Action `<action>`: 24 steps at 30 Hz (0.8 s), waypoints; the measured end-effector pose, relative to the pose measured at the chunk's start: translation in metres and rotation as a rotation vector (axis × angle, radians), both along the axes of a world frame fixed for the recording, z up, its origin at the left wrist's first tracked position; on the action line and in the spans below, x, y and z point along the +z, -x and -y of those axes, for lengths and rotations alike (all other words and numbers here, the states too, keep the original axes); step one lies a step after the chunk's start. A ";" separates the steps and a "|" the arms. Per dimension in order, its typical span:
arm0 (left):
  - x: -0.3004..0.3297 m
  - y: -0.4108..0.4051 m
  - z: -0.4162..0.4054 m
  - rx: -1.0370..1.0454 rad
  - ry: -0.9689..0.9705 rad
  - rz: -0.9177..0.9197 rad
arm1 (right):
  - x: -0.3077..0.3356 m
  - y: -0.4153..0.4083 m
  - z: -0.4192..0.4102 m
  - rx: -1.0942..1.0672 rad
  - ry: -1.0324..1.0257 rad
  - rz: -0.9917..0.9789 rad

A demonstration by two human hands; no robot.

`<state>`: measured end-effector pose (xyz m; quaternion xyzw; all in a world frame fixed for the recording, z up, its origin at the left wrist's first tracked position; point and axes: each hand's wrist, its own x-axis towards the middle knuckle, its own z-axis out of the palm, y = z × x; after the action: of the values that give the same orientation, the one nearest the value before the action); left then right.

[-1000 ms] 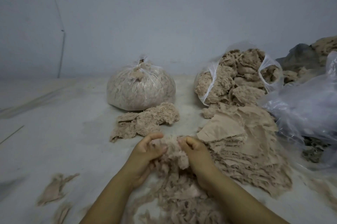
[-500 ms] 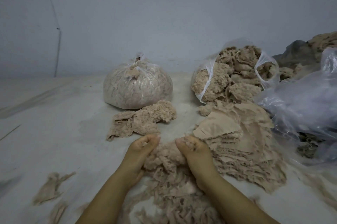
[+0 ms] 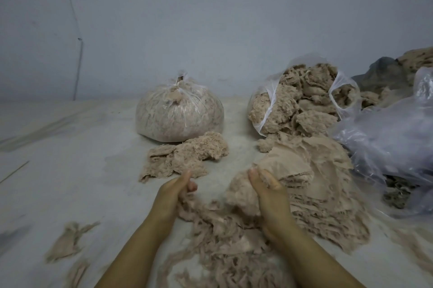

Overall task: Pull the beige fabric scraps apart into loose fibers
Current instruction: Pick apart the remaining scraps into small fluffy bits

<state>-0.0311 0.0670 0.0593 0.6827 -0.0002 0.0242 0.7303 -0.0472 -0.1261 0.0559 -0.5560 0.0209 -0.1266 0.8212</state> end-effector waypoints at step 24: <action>-0.003 0.013 0.031 0.028 -0.098 0.172 | 0.010 0.014 -0.019 0.297 -0.102 -0.118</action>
<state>-0.0436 0.0361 0.0564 0.7129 -0.0547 0.0928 0.6929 -0.0612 -0.1068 0.0656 -0.5169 -0.0070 0.0302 0.8555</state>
